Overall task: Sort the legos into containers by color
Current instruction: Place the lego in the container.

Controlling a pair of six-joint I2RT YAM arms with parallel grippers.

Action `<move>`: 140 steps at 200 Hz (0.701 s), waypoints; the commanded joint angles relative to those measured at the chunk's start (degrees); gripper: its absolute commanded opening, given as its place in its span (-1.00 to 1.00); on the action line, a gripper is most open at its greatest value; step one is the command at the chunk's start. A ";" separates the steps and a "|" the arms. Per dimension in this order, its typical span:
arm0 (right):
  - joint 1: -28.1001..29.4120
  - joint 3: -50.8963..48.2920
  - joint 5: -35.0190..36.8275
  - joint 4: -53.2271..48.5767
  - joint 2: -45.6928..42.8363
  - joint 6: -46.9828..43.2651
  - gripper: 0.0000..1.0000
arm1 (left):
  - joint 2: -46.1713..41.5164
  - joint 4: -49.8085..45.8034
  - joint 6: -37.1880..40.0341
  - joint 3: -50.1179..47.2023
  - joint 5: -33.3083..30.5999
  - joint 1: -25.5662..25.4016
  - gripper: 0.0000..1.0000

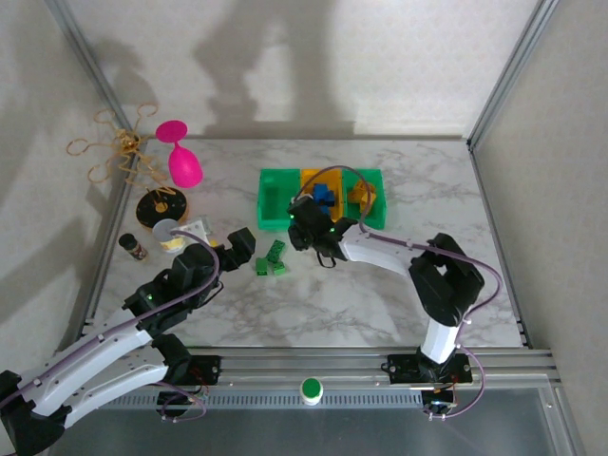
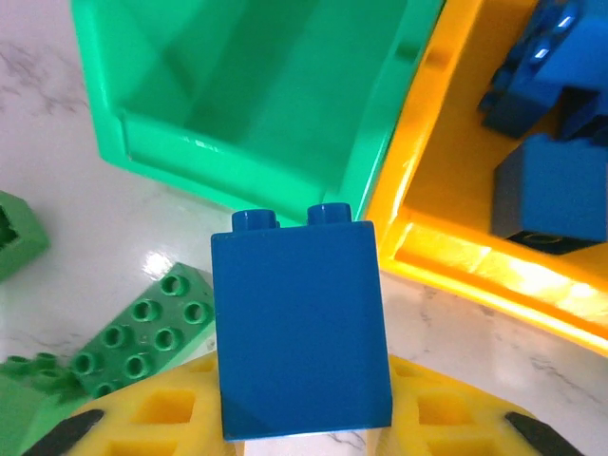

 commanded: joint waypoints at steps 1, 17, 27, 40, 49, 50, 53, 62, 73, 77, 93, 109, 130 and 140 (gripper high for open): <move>-1.54 2.18 2.14 -4.73 -2.80 1.34 -0.40 | 1.18 0.71 1.92 2.79 -0.87 0.58 0.99; -3.51 3.57 2.00 -5.70 -3.23 1.46 -0.39 | 2.91 1.64 2.20 3.59 -0.42 0.58 0.99; -4.93 4.81 1.98 -6.50 -2.78 1.50 -0.39 | 3.93 2.56 2.29 3.97 0.13 0.58 0.99; -6.69 6.56 2.35 -7.10 -1.69 1.03 -0.39 | 5.19 3.76 2.47 4.42 0.76 0.57 0.99; -7.74 7.54 2.67 -7.08 -0.71 0.50 -0.39 | 6.04 4.51 2.55 4.89 1.19 0.58 0.99; -7.91 7.64 2.72 -7.05 -0.60 0.43 -0.39 | 6.11 4.56 2.59 4.93 1.18 0.58 0.99; -8.29 8.00 2.76 -7.03 -0.25 0.37 -0.39 | 6.36 4.86 2.68 5.09 1.25 0.58 0.99; -9.31 9.21 2.86 -7.07 1.02 -0.01 -0.39 | 7.01 5.54 2.88 5.32 1.26 0.58 0.99; -10.10 10.86 3.26 -7.24 2.85 -0.38 -0.39 | 7.93 6.28 3.25 5.58 1.17 0.58 0.99; -11.03 11.47 3.36 -7.10 3.48 -0.49 -0.39 | 8.29 6.49 3.32 5.73 1.17 0.58 0.99; -11.92 13.74 2.86 -6.57 5.85 -1.42 -0.38 | 9.52 7.10 3.60 6.17 1.31 0.58 0.99; -12.55 16.78 3.47 -7.55 8.76 -1.66 -0.39 | 10.77 7.57 3.61 6.59 1.91 0.66 0.99; -12.78 18.45 3.07 -7.56 10.94 -1.65 -0.39 | 11.61 7.93 3.74 6.64 2.06 0.66 0.99; -12.73 18.46 2.39 -7.14 11.49 -1.65 -0.38 | 11.65 8.05 3.71 6.40 1.96 0.62 0.99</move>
